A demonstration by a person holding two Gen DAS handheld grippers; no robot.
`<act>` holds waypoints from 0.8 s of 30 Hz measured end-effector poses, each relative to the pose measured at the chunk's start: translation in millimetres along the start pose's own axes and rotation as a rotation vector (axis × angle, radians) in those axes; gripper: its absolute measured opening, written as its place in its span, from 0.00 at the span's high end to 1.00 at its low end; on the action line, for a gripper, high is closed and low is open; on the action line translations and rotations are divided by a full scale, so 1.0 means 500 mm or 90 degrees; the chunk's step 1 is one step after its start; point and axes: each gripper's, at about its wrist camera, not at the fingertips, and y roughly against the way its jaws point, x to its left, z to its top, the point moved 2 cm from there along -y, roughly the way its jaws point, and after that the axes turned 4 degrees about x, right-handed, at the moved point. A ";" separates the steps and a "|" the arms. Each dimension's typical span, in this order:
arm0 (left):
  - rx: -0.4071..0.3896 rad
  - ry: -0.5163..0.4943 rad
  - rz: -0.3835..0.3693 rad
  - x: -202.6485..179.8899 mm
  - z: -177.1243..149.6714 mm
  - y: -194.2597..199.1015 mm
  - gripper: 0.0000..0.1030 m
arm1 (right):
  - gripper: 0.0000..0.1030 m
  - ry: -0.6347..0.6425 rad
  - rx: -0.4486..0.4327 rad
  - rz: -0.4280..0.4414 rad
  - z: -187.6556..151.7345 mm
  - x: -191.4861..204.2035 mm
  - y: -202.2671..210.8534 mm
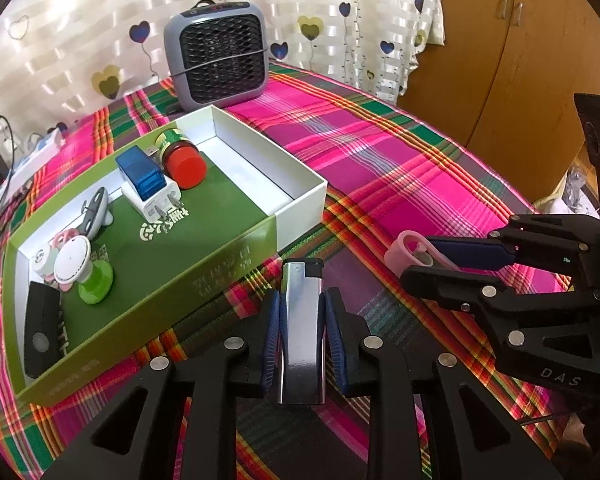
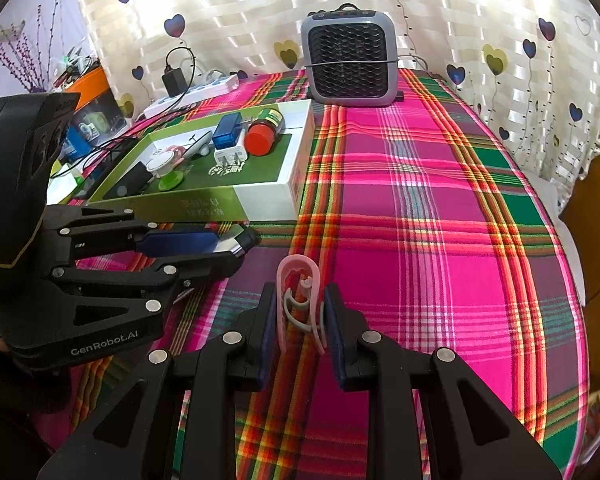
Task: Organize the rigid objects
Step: 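Carry the silver item and pink clip over the green box lid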
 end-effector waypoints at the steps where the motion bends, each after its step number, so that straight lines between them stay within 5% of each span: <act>1: -0.001 0.000 -0.001 0.000 -0.002 0.002 0.79 | 0.76 -0.001 0.000 -0.001 -0.001 0.000 0.001; 24: -0.040 0.008 0.003 -0.006 -0.021 0.067 0.79 | 0.76 0.000 -0.014 -0.006 -0.005 0.017 0.024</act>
